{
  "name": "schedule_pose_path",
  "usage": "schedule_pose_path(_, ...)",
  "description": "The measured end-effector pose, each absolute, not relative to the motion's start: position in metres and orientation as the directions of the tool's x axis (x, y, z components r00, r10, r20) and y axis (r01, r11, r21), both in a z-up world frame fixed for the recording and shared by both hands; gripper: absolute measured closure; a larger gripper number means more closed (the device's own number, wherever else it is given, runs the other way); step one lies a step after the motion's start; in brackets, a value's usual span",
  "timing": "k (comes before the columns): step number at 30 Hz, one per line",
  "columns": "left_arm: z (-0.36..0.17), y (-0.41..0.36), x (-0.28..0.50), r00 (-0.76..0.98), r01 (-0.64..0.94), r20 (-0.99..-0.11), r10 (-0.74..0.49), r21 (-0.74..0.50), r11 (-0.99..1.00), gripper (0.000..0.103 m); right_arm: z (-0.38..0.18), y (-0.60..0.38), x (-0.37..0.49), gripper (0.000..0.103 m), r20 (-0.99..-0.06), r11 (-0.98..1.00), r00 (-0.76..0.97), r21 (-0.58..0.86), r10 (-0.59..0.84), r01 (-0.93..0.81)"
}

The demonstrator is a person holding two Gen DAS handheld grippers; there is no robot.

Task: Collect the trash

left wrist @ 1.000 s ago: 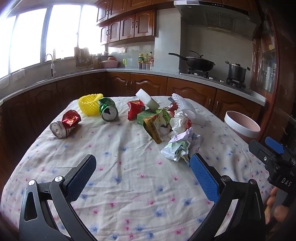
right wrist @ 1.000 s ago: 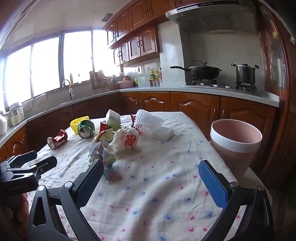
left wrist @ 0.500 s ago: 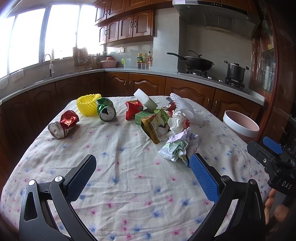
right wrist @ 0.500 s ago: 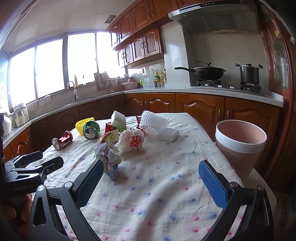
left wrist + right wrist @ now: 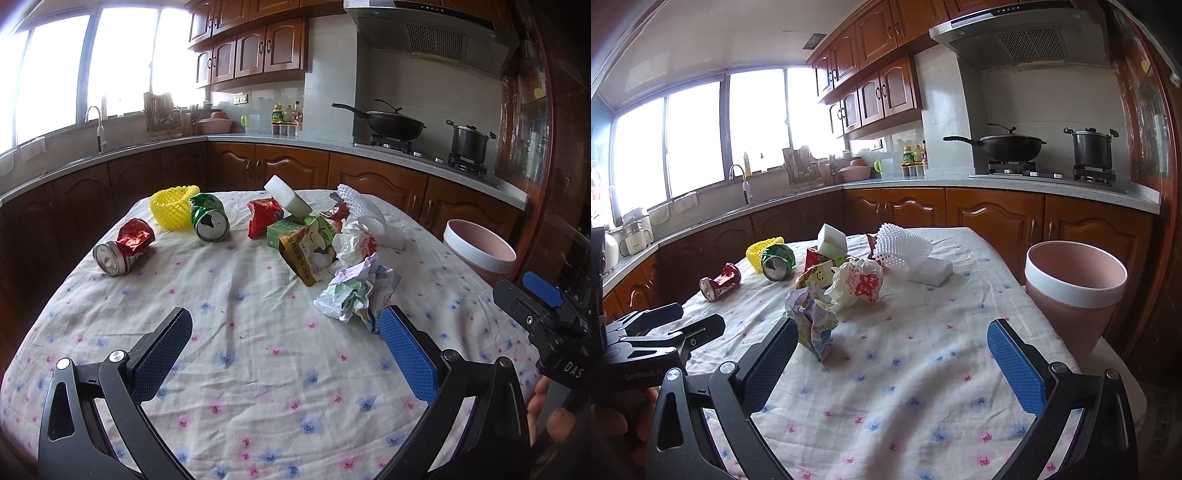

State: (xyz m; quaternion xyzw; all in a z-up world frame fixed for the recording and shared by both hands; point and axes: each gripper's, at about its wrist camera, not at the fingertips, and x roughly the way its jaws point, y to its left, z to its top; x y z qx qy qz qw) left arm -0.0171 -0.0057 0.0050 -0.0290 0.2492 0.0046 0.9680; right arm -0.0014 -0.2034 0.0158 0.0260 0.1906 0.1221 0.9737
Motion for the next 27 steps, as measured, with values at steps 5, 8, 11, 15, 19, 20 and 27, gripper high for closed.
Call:
schedule_pose_path(5, 0.0057, -0.007, -0.0171, 0.876, -0.024, -0.483, -0.006, -0.055, 0.998, 0.0, 0.0163, -0.2035, -0.0017, 0.0, -0.363, 0.968, 0.897, 0.1, 0.251, -0.23)
schedule_pose_path(8, 0.0054, -0.0063, -0.0167, 0.876, -0.021, -0.483, -0.007, -0.054, 0.998, 0.0, 0.016, -0.2035, -0.0017, 0.0, -0.362, 0.967, 0.896, 0.104, 0.256, -0.233)
schedule_pose_path(11, 0.0054, -0.0063, -0.0168, 0.876, -0.022, -0.483, -0.007, -0.053, 0.998, 0.0, 0.0166, -0.2027, -0.0019, 0.0, -0.359, 0.966, 0.897, 0.103, 0.258, -0.237)
schedule_pose_path(15, 0.0057, -0.0074, -0.0153, 0.875, -0.02, -0.484, -0.009, -0.054, 0.998, 0.0, 0.017, -0.2024, -0.0025, 0.0, -0.357, 0.965, 0.897, 0.102, 0.261, -0.24)
schedule_pose_path(19, 0.0056, -0.0085, -0.0143, 0.874, -0.019, -0.486, -0.009, -0.052, 0.998, 0.0, 0.018, -0.202, -0.0027, 0.0, -0.355, 0.965, 0.897, 0.104, 0.263, -0.242)
schedule_pose_path(20, 0.0055, -0.0085, -0.0142, 0.874, -0.018, -0.486, -0.011, -0.055, 0.998, 0.0, 0.0185, -0.2022, -0.0024, 0.0, -0.356, 0.964, 0.896, 0.105, 0.264, -0.243)
schedule_pose_path(27, 0.003, -0.0094, -0.009, 0.867, -0.015, -0.498, -0.014, -0.054, 0.998, 0.0, 0.0185, -0.2024, -0.0006, 0.0, -0.358, 0.965, 0.897, 0.105, 0.261, -0.239)
